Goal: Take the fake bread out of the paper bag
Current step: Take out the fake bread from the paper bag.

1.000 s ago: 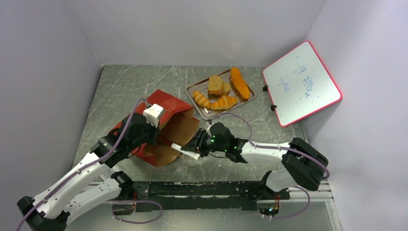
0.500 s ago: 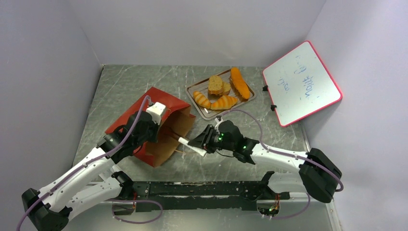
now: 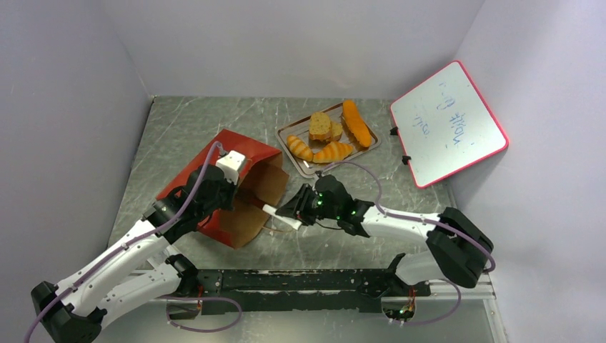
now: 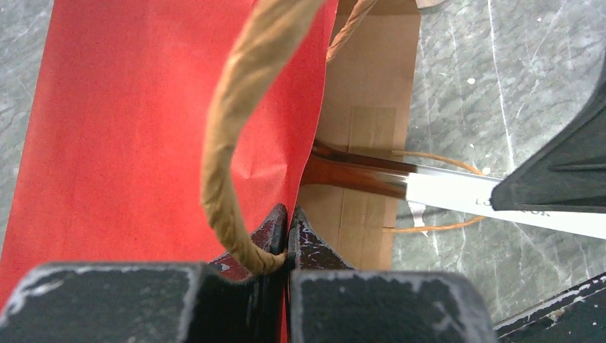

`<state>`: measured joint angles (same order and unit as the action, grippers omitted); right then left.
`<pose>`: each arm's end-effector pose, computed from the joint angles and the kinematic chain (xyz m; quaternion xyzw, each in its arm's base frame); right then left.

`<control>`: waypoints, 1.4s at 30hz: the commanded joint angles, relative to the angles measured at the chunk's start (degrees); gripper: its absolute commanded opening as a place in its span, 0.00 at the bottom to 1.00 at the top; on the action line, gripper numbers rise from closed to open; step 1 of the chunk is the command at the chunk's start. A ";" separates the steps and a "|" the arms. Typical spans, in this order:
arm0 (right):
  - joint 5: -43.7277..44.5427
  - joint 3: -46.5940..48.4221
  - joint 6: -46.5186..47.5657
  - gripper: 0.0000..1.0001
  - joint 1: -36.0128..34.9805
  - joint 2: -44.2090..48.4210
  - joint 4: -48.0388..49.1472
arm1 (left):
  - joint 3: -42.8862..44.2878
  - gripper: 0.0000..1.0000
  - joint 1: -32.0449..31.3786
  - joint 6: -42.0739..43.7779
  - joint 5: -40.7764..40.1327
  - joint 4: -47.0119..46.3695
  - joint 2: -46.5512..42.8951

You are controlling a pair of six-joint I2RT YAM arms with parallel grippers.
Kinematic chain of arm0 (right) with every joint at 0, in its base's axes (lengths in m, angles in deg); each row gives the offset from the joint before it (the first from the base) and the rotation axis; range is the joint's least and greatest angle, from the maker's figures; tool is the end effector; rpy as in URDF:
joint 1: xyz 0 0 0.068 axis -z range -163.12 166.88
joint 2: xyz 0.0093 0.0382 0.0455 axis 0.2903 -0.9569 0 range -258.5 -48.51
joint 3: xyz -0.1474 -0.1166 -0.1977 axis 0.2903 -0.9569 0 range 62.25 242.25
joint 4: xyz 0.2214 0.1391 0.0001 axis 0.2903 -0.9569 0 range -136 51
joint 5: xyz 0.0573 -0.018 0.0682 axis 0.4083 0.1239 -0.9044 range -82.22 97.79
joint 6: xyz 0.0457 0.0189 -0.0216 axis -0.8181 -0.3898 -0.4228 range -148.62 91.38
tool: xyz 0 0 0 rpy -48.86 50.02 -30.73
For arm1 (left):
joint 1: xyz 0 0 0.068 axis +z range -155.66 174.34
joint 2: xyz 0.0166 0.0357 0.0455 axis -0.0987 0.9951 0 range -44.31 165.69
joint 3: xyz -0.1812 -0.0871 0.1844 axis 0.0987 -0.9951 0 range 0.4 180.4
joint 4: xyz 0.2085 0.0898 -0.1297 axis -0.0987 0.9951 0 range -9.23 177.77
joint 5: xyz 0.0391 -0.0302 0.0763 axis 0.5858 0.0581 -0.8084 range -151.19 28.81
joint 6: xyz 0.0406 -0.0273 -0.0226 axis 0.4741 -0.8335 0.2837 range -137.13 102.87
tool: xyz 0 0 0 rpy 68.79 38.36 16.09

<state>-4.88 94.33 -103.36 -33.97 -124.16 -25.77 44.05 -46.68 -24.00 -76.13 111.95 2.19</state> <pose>0.1627 0.2122 0.1889 0.1248 0.8549 0.4835 0.1408 0.1387 -0.1085 0.2922 0.1987 0.8549 -0.0839 0.4718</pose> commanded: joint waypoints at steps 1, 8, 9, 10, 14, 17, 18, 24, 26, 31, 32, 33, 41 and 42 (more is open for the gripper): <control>-0.43 4.63 -0.24 0.03 0.16 -2.45 4.49 | 0.20 0.07 0.06 0.22 2.70 -2.17 -0.05; -0.39 6.41 0.74 0.23 0.14 -4.76 5.67 | 0.37 0.07 0.08 0.50 4.48 -2.04 0.51; -0.81 6.49 0.74 0.24 0.14 -5.25 6.15 | 0.44 0.07 0.07 0.50 4.56 -1.94 0.50; -1.08 6.51 0.81 0.26 0.14 -5.58 6.26 | 0.55 0.07 0.06 0.48 4.52 -1.80 0.46; -1.59 5.35 0.66 0.31 0.12 -5.44 7.03 | 0.57 0.07 0.06 0.31 4.69 -1.56 0.54; -1.83 4.56 0.98 0.34 0.13 -4.40 6.26 | 0.70 0.07 0.06 0.28 4.53 -1.48 0.78; -1.84 4.00 1.00 0.35 0.14 -3.50 6.06 | 0.78 0.07 0.11 0.36 4.53 -1.40 0.78; -2.85 0.46 0.09 0.42 0.22 0.20 6.94 | 0.62 0.07 0.10 0.44 4.43 -1.38 0.81; -2.94 0.38 0.29 0.42 0.14 0.54 6.64 | 0.80 0.07 0.07 0.33 4.57 -1.22 1.02; -3.32 0.78 0.21 0.43 0.16 1.07 6.87 | 0.73 0.07 0.06 0.04 5.09 -1.47 0.93; -3.33 1.20 0.37 0.43 0.15 1.30 6.59 | 0.77 0.07 0.08 -0.02 5.16 -1.47 0.96; -3.31 1.49 0.57 0.43 0.13 1.57 6.10 | 0.73 0.07 0.06 0.04 5.25 -1.39 1.01; -3.77 3.15 0.64 0.43 -0.18 1.47 5.73 | 0.75 0.07 0.07 0.26 5.64 -1.53 1.40; -3.69 3.50 0.77 0.43 -0.30 1.47 5.33 | 0.65 0.07 0.06 0.28 5.56 -1.56 1.40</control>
<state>-7.92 95.07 -103.03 -33.97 -123.59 -21.73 44.05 -46.68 -23.98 -71.96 111.86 3.50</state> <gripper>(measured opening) 0.433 0.076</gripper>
